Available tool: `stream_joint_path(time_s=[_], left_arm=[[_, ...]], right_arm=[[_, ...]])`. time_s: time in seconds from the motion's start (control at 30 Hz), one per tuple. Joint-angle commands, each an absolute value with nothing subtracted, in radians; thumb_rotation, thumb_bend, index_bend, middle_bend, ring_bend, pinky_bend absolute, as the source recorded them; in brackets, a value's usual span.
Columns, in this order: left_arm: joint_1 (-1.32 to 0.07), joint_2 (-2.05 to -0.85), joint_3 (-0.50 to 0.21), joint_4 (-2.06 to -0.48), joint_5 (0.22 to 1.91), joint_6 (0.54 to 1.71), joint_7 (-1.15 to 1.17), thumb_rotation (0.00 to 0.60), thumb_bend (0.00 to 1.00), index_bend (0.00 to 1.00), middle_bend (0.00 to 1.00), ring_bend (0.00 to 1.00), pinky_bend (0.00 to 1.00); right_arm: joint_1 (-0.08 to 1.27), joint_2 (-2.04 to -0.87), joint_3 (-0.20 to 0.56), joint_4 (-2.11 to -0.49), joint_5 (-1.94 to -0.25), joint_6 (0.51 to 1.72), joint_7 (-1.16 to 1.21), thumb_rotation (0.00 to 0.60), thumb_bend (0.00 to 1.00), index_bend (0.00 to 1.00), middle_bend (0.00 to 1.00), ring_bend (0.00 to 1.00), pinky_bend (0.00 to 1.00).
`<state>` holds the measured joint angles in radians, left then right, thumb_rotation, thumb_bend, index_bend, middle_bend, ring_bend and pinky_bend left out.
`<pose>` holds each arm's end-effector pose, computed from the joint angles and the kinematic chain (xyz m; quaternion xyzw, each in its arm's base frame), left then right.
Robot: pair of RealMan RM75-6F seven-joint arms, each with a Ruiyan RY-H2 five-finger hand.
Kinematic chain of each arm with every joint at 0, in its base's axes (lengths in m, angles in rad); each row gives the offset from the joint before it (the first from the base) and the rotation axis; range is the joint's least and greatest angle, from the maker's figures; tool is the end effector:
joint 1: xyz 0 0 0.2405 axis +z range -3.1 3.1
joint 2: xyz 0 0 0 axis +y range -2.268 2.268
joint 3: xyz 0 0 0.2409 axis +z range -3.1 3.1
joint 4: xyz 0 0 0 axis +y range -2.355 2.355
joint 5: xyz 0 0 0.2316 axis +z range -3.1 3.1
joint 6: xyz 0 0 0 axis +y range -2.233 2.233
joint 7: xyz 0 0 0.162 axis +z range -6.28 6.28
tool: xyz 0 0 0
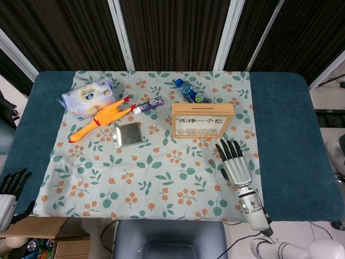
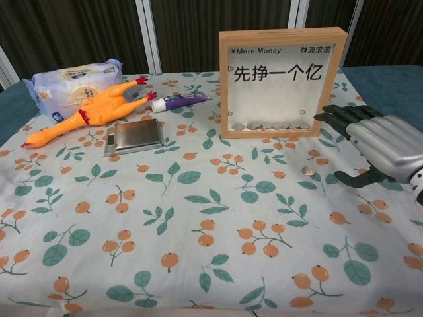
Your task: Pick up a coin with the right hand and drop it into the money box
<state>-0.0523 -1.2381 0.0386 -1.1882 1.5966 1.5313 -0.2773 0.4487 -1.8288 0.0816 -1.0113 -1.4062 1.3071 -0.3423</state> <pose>-0.3741 0.1729 0.1310 -0.6277 -0.3842 -0.3724 0.5654 -0.2338 -0.3030 -0.0620 0.6985 -0.2743 0.3566 0.5565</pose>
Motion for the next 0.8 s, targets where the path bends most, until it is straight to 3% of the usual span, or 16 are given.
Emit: stream_joint_path(time_s=[0.03, 0.17, 0.47, 0.67, 0.8], left_arm=[[-0.051, -1.242, 0.040, -1.180, 1.593, 1.527, -0.285, 0.600, 0.36, 0.00, 0.00, 0.00, 0.00], [-0.050, -1.243, 0.040, -1.171, 1.594, 1.529, -0.292, 0.600, 0.36, 0.00, 0.00, 0.00, 0.00], [-0.048, -1.237, 0.043, -1.166, 1.594, 1.529, -0.300, 0.600, 0.36, 0.00, 0.00, 0.00, 0.00], [-0.050, -1.237, 0.043, -1.169, 1.597, 1.526, -0.299, 0.600, 0.36, 0.00, 0.00, 0.00, 0.00], [-0.051, -1.236, 0.042, -1.170, 1.597, 1.525, -0.298, 0.600, 0.36, 0.00, 0.00, 0.00, 0.00]], right_arm=[[0.456, -1.850, 0.091, -0.985, -1.400, 1.290, -0.339, 0.600, 0.46, 0.00, 0.00, 0.00, 0.00], [0.458, -1.872, 0.096, -0.955, -1.398, 1.277, -0.334, 0.600, 0.46, 0.01, 0.00, 0.00, 0.00], [0.468, -1.905, 0.109, -0.885, -1.413, 1.269, -0.264, 0.600, 0.46, 0.36, 0.00, 0.00, 0.00], [0.475, -1.915, 0.114, -0.864, -1.412, 1.245, -0.232, 0.600, 0.46, 0.49, 0.02, 0.00, 0.00], [0.477, -1.918, 0.115, -0.858, -1.415, 1.243, -0.225, 0.600, 0.46, 0.51, 0.03, 0.00, 0.00]])
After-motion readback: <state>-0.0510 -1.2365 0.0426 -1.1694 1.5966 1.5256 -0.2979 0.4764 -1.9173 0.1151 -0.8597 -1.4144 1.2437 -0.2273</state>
